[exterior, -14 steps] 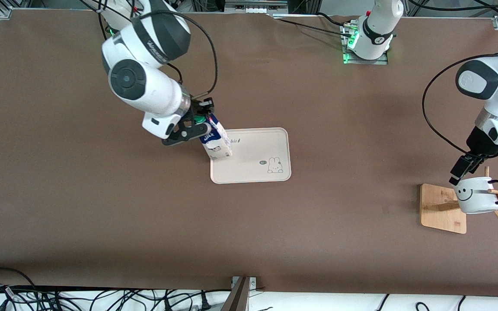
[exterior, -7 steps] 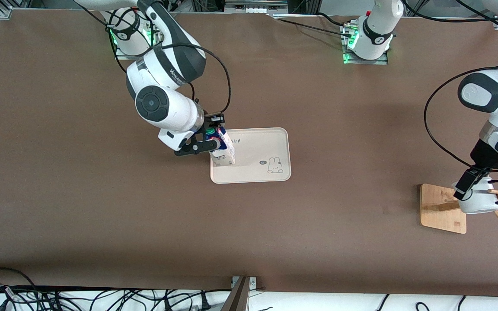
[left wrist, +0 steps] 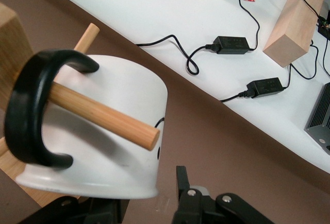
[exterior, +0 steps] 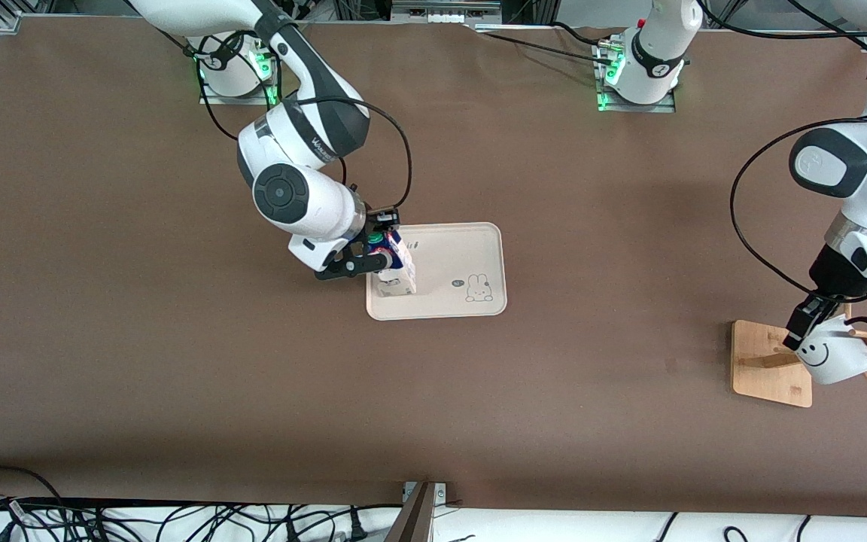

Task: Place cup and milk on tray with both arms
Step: 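Lower the carton onto the tray while the left gripper grips the mug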

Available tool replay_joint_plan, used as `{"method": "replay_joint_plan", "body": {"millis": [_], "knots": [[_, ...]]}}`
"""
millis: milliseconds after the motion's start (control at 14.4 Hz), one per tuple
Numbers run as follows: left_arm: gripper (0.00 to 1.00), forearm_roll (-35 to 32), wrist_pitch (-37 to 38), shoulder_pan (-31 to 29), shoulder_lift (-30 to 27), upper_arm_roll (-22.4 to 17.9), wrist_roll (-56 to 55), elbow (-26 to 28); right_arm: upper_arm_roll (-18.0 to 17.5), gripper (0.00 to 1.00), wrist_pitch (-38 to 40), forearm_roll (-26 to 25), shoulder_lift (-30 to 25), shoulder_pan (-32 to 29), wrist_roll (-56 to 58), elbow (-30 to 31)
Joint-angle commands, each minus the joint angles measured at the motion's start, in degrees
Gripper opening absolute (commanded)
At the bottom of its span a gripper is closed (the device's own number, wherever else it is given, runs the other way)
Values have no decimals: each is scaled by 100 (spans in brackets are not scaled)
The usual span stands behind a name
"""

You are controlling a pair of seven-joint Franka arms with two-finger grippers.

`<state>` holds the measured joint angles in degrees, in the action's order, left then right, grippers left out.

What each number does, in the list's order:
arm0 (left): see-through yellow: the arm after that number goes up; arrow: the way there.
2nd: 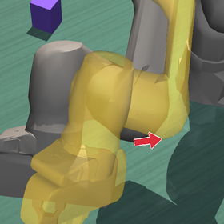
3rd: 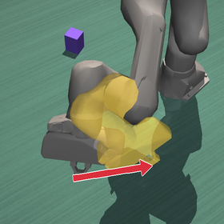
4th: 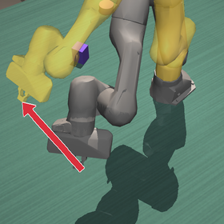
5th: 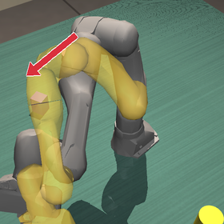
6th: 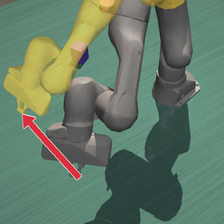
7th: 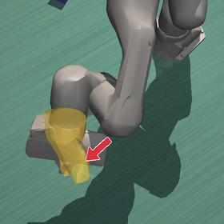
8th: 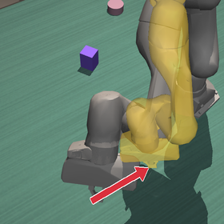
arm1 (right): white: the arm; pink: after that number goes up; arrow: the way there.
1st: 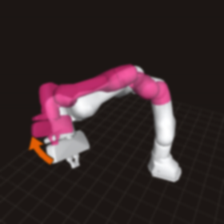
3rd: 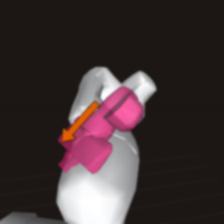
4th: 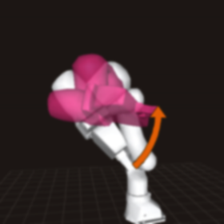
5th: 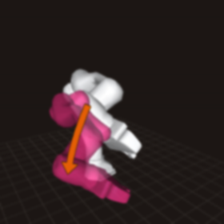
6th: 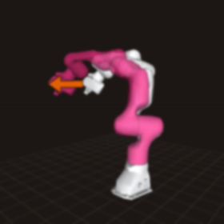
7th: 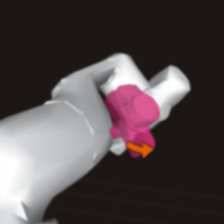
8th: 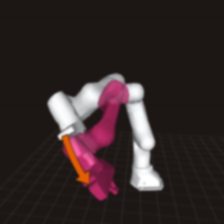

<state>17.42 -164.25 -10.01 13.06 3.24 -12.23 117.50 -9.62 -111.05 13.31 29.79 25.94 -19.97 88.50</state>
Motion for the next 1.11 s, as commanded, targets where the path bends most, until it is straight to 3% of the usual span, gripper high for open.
{"method": "replay_joint_plan", "body": {"millis": [0,138,346,415,484,900,1038], "knots": [[34,183,-11,8,-49,28,27,-26,21,42,4,40,79,122,-103,-52],[26,183,-2,-1,-49,28,10,-26,21,42,48,48,123,104,-103,0],[2,183,24,-1,-84,28,-218,-26,30,44,206,31,176,86,-218,35],[0,183,51,7,-101,36,-227,-26,39,65,207,40,202,60,-218,36],[0,183,68,-1,-102,36,-236,-17,56,100,180,31,237,34,-218,36],[0,-10,1218,8,-470,63,-87,-114,118,100,294,-83,36,16,-191,-105],[0,-499,1351,8,-593,98,-69,-114,118,100,347,-83,-43,16,-191,-123]]}}
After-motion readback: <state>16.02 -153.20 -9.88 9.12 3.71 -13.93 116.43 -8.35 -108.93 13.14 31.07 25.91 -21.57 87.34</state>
